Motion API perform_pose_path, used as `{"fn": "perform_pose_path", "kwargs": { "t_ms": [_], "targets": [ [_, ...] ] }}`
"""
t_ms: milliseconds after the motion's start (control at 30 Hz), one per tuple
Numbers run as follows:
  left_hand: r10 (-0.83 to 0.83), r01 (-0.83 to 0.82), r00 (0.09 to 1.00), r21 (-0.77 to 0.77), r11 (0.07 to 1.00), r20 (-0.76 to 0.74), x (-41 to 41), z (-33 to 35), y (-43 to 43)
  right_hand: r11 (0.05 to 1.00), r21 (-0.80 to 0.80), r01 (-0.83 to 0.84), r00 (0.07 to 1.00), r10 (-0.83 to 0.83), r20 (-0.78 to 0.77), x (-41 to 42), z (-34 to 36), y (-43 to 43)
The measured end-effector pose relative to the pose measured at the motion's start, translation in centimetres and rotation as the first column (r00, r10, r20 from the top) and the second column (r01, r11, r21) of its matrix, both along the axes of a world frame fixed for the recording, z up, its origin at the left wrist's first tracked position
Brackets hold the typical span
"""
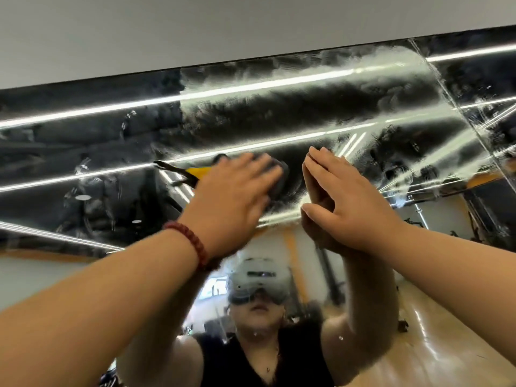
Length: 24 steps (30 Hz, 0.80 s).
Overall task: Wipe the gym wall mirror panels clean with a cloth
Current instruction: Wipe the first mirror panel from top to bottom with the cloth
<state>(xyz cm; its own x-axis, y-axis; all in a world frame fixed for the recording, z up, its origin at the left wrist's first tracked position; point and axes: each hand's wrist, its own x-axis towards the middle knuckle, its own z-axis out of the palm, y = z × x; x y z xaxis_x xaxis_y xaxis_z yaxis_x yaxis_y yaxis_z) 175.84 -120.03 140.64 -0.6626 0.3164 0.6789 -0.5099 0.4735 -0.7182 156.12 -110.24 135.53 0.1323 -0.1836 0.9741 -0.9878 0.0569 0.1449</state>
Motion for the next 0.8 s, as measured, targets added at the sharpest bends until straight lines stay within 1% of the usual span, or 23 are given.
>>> {"fn": "perform_pose_path", "kwargs": {
  "t_ms": [33,67,100,133,200,233,267,300,400,433,467,500,567,600,633,667,733,767,800],
  "targets": [
    [0.014,-0.011,0.996,-0.034,0.999,0.083,-0.4,-1.3,0.1,1.000,-0.001,-0.012,1.000,0.012,-0.003,0.1,-0.1,0.1],
    [0.041,-0.037,0.992,-0.036,0.999,0.121,-0.5,-1.6,0.2,1.000,0.002,-0.022,1.000,0.022,0.001,0.1,-0.2,0.2],
    [0.036,-0.036,0.994,-0.002,0.999,0.104,-0.3,-1.2,0.3,0.999,0.012,-0.031,1.000,0.031,0.006,0.2,-0.4,0.5],
    [0.032,-0.033,0.999,0.066,0.997,0.025,-0.1,-0.2,0.6,0.999,0.027,-0.038,0.999,0.038,0.012,0.2,-0.7,0.8],
    [0.076,-0.036,0.978,0.204,0.978,-0.192,0.3,1.9,0.8,0.998,0.044,-0.045,0.998,0.043,0.041,-0.3,-1.6,1.5],
    [0.112,-0.056,0.962,0.223,0.973,-0.251,0.1,2.2,1.1,0.998,0.045,-0.042,0.998,0.039,0.057,-0.8,-2.1,1.9],
    [0.135,-0.085,0.958,0.199,0.976,-0.254,-0.5,1.6,1.4,0.998,0.046,-0.034,0.997,0.031,0.077,-1.2,-2.7,2.4],
    [0.135,-0.103,0.969,0.155,0.982,-0.208,-1.5,0.4,2.0,0.998,0.052,-0.023,0.995,0.018,0.097,-1.8,-3.1,2.9],
    [0.123,-0.127,0.991,0.075,0.989,0.058,-4.8,-4.1,3.4,0.998,0.068,0.007,0.991,-0.016,0.132,-3.8,-4.2,4.3],
    [0.118,-0.124,0.989,0.072,0.990,0.088,-5.5,-4.0,3.6,0.997,0.074,0.015,0.991,-0.025,0.134,-4.5,-4.4,4.7],
    [0.106,-0.111,0.992,0.086,0.990,0.066,-5.9,-2.9,3.7,0.997,0.079,0.019,0.991,-0.029,0.132,-5.1,-4.5,5.0],
    [0.097,-0.097,0.995,0.114,0.989,0.007,-6.2,-1.7,3.8,0.996,0.085,0.015,0.990,-0.027,0.135,-5.6,-4.6,5.4],
    [0.124,-0.093,0.977,0.173,0.980,-0.173,-6.7,0.0,4.0,0.996,0.089,0.001,0.989,-0.015,0.147,-6.8,-4.4,5.9],
    [0.144,-0.098,0.960,0.192,0.976,-0.241,-7.1,-0.1,4.1,0.996,0.085,0.007,0.989,-0.019,0.149,-7.3,-4.4,6.0],
    [0.152,-0.102,0.953,0.197,0.975,-0.261,-8.2,-0.9,4.6,0.997,0.071,0.022,0.989,-0.032,0.141,-7.9,-4.2,6.2],
    [0.142,-0.100,0.965,0.191,0.976,-0.221,-9.5,-2.2,5.3,0.998,0.046,0.047,0.991,-0.053,0.126,-8.6,-4.2,6.3],
    [0.116,-0.104,0.991,0.174,0.979,-0.060,-11.6,-5.0,6.6,0.996,0.021,0.089,0.990,-0.091,0.108,-10.0,-4.2,6.7],
    [0.114,-0.113,0.993,0.173,0.978,0.002,-11.9,-5.5,6.9,0.995,0.020,0.096,0.989,-0.098,0.108,-10.7,-4.3,6.9],
    [0.114,-0.117,0.993,0.170,0.978,0.026,-12.0,-5.2,7.0,0.995,0.017,0.098,0.989,-0.099,0.109,-11.4,-4.4,7.2]
  ]
}}
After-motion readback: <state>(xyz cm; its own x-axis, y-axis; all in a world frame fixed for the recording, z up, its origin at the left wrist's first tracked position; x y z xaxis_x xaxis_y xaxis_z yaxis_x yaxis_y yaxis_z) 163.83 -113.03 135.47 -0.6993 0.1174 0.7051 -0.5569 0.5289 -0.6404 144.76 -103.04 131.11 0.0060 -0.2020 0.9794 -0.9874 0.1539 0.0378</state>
